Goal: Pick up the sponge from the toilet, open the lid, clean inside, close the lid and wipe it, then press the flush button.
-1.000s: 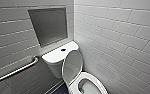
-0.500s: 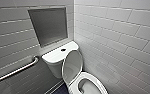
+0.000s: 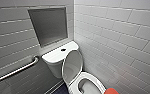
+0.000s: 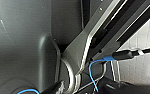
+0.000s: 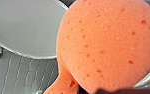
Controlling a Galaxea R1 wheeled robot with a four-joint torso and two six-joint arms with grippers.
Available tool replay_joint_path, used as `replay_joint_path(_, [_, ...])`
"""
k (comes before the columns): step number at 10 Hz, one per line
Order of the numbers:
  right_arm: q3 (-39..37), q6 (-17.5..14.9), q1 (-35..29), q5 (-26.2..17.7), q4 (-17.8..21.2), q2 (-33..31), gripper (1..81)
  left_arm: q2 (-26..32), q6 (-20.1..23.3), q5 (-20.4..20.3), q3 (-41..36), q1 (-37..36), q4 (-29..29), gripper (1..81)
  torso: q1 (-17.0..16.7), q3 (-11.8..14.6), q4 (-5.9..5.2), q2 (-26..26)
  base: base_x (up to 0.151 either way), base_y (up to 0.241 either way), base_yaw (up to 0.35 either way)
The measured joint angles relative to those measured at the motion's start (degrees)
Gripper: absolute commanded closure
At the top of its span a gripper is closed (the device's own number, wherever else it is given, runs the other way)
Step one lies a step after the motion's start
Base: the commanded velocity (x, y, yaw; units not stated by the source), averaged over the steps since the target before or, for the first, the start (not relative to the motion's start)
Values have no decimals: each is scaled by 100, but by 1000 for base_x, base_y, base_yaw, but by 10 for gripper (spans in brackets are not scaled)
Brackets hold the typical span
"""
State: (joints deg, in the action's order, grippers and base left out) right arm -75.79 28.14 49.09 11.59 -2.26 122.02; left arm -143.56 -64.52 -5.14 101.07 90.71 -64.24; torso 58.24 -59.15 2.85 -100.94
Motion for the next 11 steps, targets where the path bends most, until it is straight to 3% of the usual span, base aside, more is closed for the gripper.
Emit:
replay_joint_path(3, [-557, 2, -645, -579, 212, 475, 811, -62, 0, -23, 80, 83, 30, 10, 0, -59, 0, 0, 0, 0, 0])
replay_joint_path(7, [-1164, 11, -1318, -1143, 410, 1101, 811, -256, -2, -78, 535, 188, 39, 10, 0, -590, 0, 0, 0, 0, 0])
replay_joint_path(11, [-1704, 37, -1921, -1497, 575, 1560, 811, -444, 0, -577, 1100, 249, 74, 10, 2, -1104, 0, 6, 0, 0, 0])
